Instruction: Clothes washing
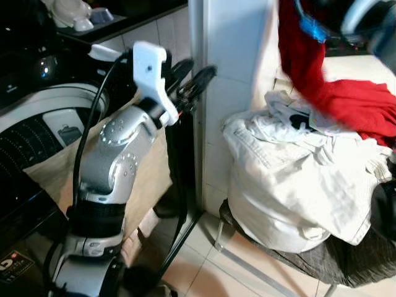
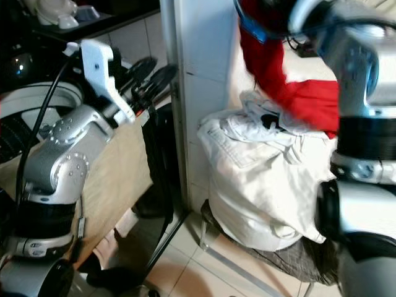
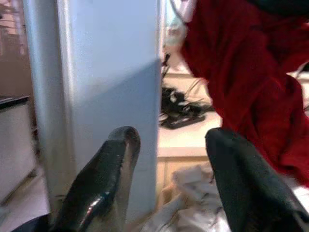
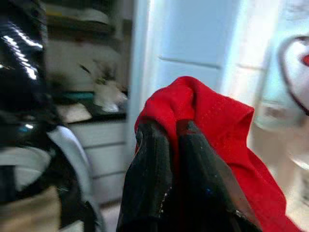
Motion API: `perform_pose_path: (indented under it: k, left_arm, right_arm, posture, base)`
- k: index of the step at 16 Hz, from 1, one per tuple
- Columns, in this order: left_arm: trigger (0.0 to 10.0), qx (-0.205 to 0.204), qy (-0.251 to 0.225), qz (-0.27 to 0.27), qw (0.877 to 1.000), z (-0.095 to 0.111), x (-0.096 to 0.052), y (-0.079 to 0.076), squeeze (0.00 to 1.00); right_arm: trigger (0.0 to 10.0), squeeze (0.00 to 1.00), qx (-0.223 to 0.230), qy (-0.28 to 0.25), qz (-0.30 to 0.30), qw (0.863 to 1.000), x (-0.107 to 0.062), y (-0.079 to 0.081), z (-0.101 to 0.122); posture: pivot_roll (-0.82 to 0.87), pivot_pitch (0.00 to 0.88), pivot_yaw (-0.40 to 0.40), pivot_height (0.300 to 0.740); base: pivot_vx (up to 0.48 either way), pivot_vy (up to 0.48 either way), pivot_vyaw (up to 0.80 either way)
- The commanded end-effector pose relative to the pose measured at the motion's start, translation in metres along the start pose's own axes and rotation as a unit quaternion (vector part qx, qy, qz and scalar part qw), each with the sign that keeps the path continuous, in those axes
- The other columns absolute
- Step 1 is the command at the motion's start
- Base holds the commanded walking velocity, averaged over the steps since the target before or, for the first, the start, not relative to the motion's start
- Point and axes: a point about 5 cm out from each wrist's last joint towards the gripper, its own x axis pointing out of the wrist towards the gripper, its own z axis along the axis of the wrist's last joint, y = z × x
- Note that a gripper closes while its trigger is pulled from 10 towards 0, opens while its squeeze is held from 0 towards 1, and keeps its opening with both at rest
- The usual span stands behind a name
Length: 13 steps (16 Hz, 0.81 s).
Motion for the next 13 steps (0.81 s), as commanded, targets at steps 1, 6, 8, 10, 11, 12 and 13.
perform_pose_path:
  k: [1,6,8,10,11,12,13]
  left_arm:
    - [10.0,-0.008,-0.024,0.018,1.0,0.013,0.004,0.005,1.0]
    - [10.0,-0.056,-0.052,-0.001,0.997,0.018,0.012,-0.002,1.0]
    - [10.0,-0.073,-0.039,-0.018,0.996,0.013,0.014,-0.007,1.0]
    - [10.0,-0.062,-0.033,-0.001,0.998,0.009,0.011,-0.002,1.0]
    - [10.0,-0.059,-0.03,0.003,0.998,0.007,0.009,0.0,1.0]
    - [10.0,-0.059,-0.028,0.001,0.998,0.007,0.008,0.0,1.0]
    - [10.0,-0.073,-0.031,-0.011,0.997,0.005,0.006,-0.004,1.0]
  right_arm:
    - [0.0,0.0,0.044,-0.026,0.033,0.998,0.006,0.008,0.01]
    - [0.0,0.0,0.133,-0.059,0.132,0.98,0.034,0.052,0.021]
    - [0.0,0.0,0.161,-0.069,0.165,0.971,0.049,0.073,0.029]
    - [0.0,0.0,0.186,-0.094,0.188,0.96,0.053,0.083,0.046]
    - [0.0,0.0,0.189,-0.11,0.191,0.957,0.052,0.082,0.056]
    - [0.0,0.0,0.193,-0.116,0.19,0.956,0.05,0.079,0.059]
    - [0.0,0.0,0.198,-0.117,0.181,0.956,0.047,0.072,0.059]
  posture:
    - [-0.06,0.0,0.039,0.74]
    - [-0.06,0.0,0.044,0.74]
    - [-0.06,0.0,0.047,0.74]
    - [-0.06,0.0,0.04,0.74]
    - [-0.05,0.0,0.032,0.74]
    - [-0.05,0.0,0.03,0.74]
    - [-0.05,0.0,0.025,0.74]
  base:
    - [0.0,0.0,0.0]
    - [0.0,0.0,0.0]
    - [0.0,0.0,0.0]
    - [0.0,0.0,0.0]
    - [0.0,0.0,0.0]
    - [0.0,0.0,0.0]
    - [0.0,0.0,0.0]
